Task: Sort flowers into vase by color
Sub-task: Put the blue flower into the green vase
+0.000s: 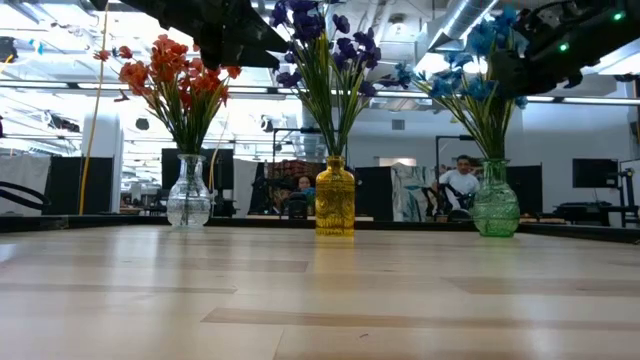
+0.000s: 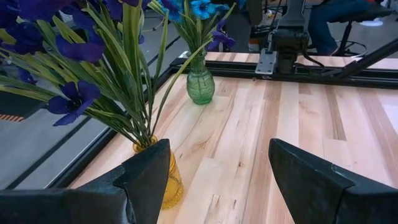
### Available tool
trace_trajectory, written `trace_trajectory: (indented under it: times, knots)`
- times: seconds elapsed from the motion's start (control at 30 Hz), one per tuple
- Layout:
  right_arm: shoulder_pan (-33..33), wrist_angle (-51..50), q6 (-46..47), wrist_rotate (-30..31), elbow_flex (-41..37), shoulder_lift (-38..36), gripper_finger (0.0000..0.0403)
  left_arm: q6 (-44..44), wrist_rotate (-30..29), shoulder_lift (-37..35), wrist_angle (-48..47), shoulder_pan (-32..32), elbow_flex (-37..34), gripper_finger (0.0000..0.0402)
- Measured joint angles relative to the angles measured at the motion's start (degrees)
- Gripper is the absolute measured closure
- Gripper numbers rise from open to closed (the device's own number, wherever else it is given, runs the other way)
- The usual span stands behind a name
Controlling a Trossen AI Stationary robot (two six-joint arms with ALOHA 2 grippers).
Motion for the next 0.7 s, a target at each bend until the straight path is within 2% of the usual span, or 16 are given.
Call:
trace_trajectory:
  times: [0.53, 0.7]
  knots:
    - [0.0, -14.3, 15.2, -0.2, 0.0, 0.0, 0.0369, 0.6, 0.0, 0.0, -0.2, 0.0, 0.0, 0.0141]
    - [0.0, -18.8, 17.9, -2.8, 0.0, 0.0, 0.0369, 0.6, 0.0, 0.0, -0.2, 0.0, 0.0, 0.0141]
